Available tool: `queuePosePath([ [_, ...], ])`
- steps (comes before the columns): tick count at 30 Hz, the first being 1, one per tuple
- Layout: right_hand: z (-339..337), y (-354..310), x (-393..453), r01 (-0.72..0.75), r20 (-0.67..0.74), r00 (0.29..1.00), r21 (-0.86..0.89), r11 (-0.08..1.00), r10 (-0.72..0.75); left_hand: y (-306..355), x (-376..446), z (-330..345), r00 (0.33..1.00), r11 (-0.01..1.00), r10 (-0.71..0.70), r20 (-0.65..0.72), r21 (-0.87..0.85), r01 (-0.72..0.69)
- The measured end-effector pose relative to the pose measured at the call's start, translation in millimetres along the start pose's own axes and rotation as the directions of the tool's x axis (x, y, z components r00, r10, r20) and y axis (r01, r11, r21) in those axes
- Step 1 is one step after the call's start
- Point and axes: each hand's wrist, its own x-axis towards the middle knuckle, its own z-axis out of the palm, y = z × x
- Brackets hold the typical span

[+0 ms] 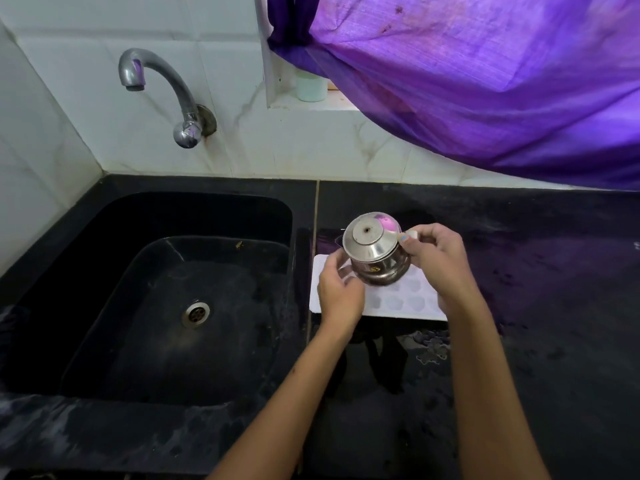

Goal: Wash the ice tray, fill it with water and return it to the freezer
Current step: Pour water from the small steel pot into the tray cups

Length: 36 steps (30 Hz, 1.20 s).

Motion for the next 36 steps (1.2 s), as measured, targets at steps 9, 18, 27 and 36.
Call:
queuePosePath([
  [9, 11, 26, 39, -0.204, 0.030, 0.978, 0.333, 0.921, 0.206, 20, 45, 7, 1.000, 0.999, -0.008, 0.023, 0.039, 0.007],
  [18, 28, 29, 110, -0.278, 0.072, 0.960, 0.386, 0.879, 0.272, 29, 104, 33, 0.999, 0.997, -0.031, 0.029, 0.071, 0.029],
  [27, 46, 31, 177, -0.303, 0.105, 0.953, 0.337, 0.891, 0.285, 31, 168, 56, 0.993, 0.981, -0.114, 0.018, 0.159, 0.110],
  [36, 55, 29, 219, -0.316, 0.108, 0.949, 0.297, 0.901, 0.297, 38, 209, 70, 0.983, 0.968, -0.184, -0.030, 0.167, 0.186],
])
